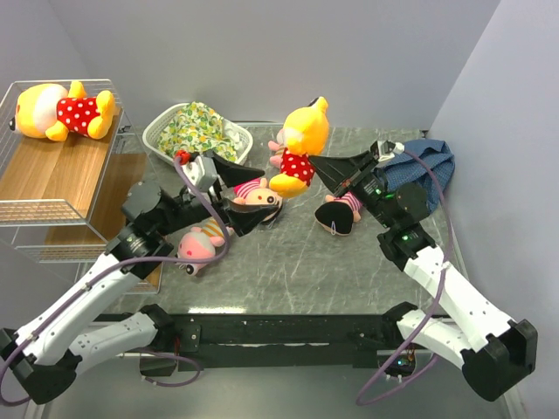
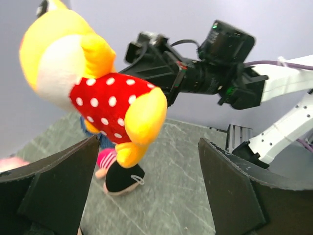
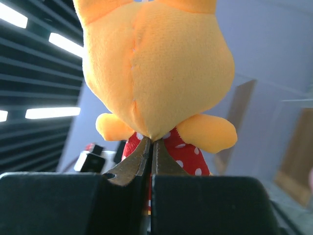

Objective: Place and organize the stuffed toys onto the shelf

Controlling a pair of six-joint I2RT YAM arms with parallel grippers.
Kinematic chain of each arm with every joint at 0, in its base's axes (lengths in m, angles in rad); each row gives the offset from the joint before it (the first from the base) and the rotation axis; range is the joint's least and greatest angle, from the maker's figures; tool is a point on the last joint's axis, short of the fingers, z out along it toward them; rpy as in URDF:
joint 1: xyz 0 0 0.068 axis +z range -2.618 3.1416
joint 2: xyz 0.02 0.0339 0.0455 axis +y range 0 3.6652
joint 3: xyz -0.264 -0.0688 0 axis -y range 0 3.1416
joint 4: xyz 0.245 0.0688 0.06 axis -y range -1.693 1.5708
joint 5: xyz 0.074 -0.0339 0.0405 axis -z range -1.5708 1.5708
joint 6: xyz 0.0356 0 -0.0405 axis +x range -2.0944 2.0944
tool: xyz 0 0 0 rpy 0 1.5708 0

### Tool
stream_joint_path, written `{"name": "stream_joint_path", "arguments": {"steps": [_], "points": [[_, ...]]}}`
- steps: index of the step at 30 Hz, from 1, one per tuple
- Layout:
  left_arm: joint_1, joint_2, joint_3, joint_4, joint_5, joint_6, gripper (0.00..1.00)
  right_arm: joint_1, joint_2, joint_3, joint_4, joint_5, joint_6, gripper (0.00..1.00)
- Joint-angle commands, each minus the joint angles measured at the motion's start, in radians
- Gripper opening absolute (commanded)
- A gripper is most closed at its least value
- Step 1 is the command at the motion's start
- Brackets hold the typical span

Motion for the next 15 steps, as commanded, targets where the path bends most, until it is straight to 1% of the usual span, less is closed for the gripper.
{"name": "stream_joint_path", "arguments": {"steps": [1,5,6,8,9,10,13,14,15], "points": [[-0.004,0.041,0.016,0.155,0.137,0.058,0.88,-0.005,0.012,-0.016,0.310,-0.029,0.294,0.00],[-0.004,0.038,-0.002,0.233,0.097,0.092,0.86,-0.005,0.012,-0.010,0.306,-0.063,0.317,0.00],[-0.004,0.033,-0.025,0.259,0.073,0.104,0.83,-0.003,0.015,-0.020,0.321,-0.063,0.331,0.00],[-0.004,0.009,-0.062,0.372,0.062,0.119,0.78,-0.005,0.015,-0.045,0.364,-0.063,0.360,0.00],[-0.005,0.003,-0.102,0.414,0.065,0.125,0.77,-0.003,0.017,-0.048,0.366,-0.065,0.365,0.00],[-0.005,-0.002,-0.110,0.458,0.074,0.133,0.77,-0.005,0.018,-0.051,0.367,-0.063,0.369,0.00],[-0.007,0.022,-0.072,0.424,0.108,0.156,0.69,-0.005,0.018,-0.060,0.380,-0.059,0.377,0.00],[-0.008,0.045,-0.058,0.395,0.117,0.161,0.64,-0.003,0.018,-0.059,0.378,-0.060,0.376,0.00],[-0.011,0.055,-0.036,0.387,0.129,0.162,0.62,-0.005,0.020,-0.059,0.377,-0.060,0.376,0.00]]}}
